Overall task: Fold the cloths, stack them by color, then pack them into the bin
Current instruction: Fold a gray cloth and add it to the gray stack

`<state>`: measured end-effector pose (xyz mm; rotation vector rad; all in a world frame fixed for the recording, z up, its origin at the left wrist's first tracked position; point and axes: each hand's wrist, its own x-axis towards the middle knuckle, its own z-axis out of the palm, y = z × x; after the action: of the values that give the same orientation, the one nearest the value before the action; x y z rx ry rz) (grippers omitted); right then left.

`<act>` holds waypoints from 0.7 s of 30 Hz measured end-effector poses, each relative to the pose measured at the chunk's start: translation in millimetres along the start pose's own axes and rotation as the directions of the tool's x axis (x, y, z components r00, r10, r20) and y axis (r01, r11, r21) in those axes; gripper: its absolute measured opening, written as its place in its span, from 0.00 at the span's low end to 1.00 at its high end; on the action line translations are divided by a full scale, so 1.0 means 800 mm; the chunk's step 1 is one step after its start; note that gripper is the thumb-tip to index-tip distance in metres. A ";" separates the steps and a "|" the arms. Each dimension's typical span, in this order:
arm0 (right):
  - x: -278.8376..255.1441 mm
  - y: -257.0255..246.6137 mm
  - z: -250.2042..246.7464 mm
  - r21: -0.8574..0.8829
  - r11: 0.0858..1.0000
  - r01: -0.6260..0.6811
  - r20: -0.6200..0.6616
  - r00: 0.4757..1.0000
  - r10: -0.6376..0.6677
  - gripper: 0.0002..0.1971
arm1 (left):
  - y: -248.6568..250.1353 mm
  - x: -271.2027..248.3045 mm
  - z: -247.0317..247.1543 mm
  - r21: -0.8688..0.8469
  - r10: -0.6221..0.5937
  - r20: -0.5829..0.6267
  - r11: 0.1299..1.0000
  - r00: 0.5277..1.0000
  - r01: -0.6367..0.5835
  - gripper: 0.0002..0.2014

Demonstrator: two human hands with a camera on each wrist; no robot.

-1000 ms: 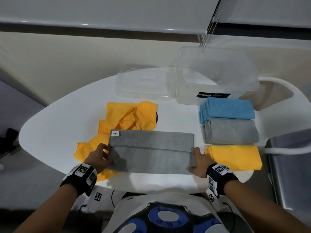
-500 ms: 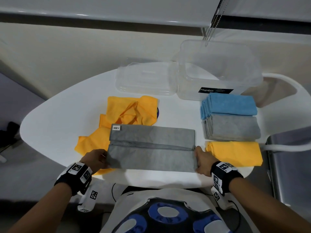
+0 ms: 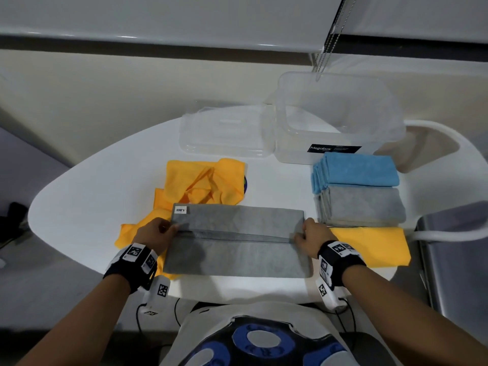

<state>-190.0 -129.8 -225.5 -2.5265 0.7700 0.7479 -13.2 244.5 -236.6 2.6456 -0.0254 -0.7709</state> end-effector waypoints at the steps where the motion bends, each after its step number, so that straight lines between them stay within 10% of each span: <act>1: 0.006 -0.002 0.001 -0.016 1.000 -0.023 0.007 1.000 0.023 0.21 | 0.001 0.004 0.001 0.037 -0.006 -0.001 0.999 1.000 0.006 0.18; 21: 0.003 0.004 -0.010 -0.035 0.994 -0.099 -0.010 0.995 0.099 0.08 | 0.002 0.004 -0.011 0.097 -0.041 0.039 0.995 0.998 0.037 0.11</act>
<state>-187.1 -137.0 -221.2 -2.5397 0.8981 0.7897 -5.8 245.5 -230.4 2.7282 -0.0224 -0.8566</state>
